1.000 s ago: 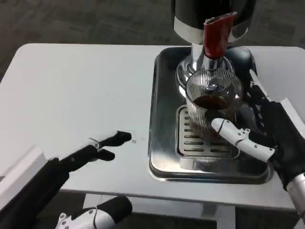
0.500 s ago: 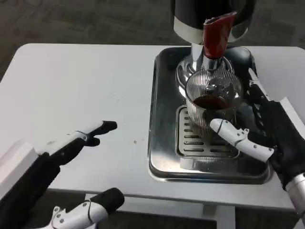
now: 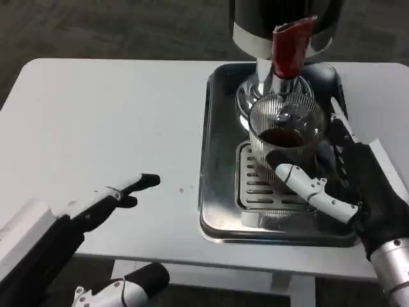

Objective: Grasp the cup under the faucet to collect the drink, then remove the cup.

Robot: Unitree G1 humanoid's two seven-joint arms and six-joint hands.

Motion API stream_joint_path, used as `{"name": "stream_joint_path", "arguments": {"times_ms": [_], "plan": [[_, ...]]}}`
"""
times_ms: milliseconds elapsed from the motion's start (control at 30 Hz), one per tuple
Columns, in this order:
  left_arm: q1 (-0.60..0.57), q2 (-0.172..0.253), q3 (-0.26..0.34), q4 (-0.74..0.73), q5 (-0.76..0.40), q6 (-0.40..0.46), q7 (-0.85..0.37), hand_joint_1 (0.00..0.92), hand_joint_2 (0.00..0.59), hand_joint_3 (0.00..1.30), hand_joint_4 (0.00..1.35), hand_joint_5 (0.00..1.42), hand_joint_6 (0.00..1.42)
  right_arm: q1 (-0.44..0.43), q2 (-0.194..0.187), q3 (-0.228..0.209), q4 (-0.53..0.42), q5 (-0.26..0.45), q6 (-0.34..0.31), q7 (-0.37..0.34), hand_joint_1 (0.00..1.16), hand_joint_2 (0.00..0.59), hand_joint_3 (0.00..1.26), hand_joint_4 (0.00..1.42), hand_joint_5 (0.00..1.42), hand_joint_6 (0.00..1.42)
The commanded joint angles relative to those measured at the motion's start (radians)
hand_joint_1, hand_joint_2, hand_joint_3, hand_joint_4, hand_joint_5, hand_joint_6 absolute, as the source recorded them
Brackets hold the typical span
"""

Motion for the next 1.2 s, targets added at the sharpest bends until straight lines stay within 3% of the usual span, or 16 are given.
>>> {"name": "stream_joint_path", "arguments": {"times_ms": [33,333,1200], "plan": [[0.020,0.019,0.010,-0.003,-0.010,-0.004,-0.012,0.176,0.168,0.17,0.11,0.20,0.19,0.016,0.025,-0.007,0.042,0.017,-0.076,-0.030,0.59,0.233,0.00,0.00,0.01,0.13],[0.037,0.034,0.011,-0.005,-0.016,0.009,-0.024,0.179,0.168,0.17,0.11,0.21,0.19,0.002,0.053,-0.007,0.113,0.020,-0.141,-0.067,0.58,0.227,0.00,0.00,0.00,0.10],[0.055,0.057,0.022,0.009,-0.037,0.033,-0.041,0.184,0.174,0.18,0.13,0.22,0.19,-0.064,0.085,0.012,0.260,0.035,-0.214,-0.074,0.55,0.221,0.00,0.00,0.05,0.14]]}}
